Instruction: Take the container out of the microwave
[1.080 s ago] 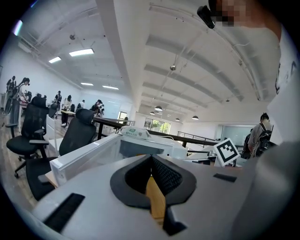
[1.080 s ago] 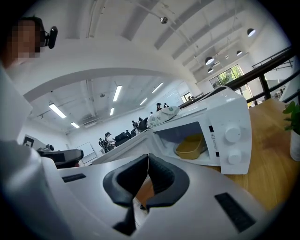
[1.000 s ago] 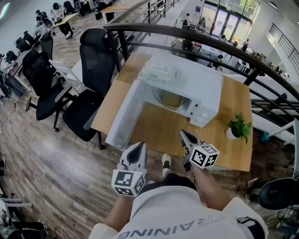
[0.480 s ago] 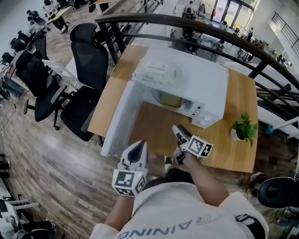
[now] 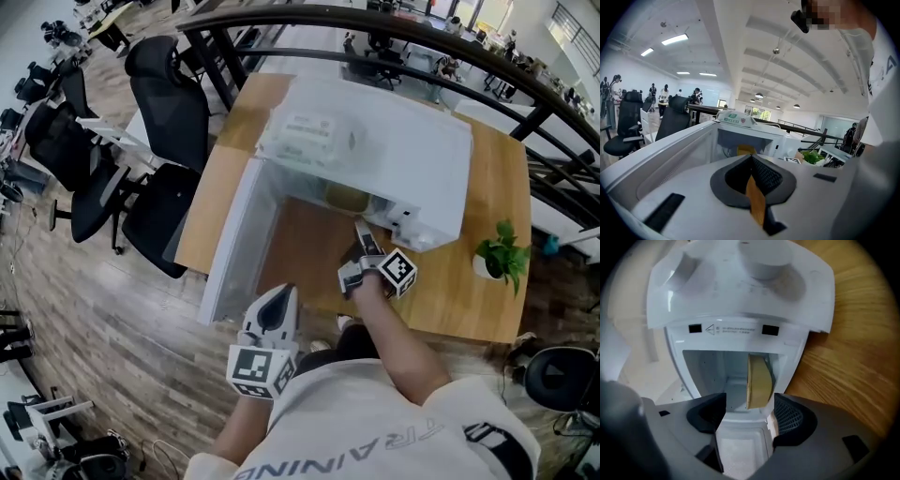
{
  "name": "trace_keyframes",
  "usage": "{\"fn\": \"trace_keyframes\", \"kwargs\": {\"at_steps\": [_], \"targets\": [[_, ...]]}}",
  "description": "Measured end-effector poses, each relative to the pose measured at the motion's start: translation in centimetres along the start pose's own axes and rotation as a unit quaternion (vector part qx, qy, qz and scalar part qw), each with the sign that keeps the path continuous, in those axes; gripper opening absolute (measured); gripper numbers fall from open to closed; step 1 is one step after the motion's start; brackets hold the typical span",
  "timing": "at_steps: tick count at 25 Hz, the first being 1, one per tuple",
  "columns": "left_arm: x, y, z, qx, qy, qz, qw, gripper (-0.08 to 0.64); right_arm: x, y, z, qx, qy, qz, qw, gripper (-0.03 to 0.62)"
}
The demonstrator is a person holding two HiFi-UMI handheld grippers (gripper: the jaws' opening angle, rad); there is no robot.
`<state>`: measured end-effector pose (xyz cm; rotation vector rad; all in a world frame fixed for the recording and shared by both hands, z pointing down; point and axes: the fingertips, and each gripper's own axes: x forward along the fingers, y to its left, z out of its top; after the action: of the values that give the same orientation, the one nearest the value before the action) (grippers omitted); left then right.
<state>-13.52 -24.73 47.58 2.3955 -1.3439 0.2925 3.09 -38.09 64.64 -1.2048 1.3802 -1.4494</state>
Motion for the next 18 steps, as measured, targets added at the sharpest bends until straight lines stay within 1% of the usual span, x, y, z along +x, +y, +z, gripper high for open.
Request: {"fn": "trace_keyframes", "kwargs": {"at_steps": [4,9,13,18], "targets": [[0.5,0.1,-0.3,-0.002,0.008,-0.002,1.0000,0.032,1.0,-0.8,1.1,0.050,-0.043,0.002,0.998,0.323],[0.7,0.2,-0.9,-0.003,0.015,-0.004,0.9999,0.031,1.9,-1.5,1.7,0.086,-0.075,0.000,0.993,0.329],[0.4,-0.2,-1.2,-0.001,0.019,-0.006,0.9998,0.031,2.2,-2.2,2.3,0.098,-0.092,-0.004,0.991,0.328],[0.1,-0.3,-1.5,-0.004,0.023,-0.006,0.9997,0.031,2.3,-3.0,2.1,0.110,-0.099,-0.007,0.989,0.328]]}}
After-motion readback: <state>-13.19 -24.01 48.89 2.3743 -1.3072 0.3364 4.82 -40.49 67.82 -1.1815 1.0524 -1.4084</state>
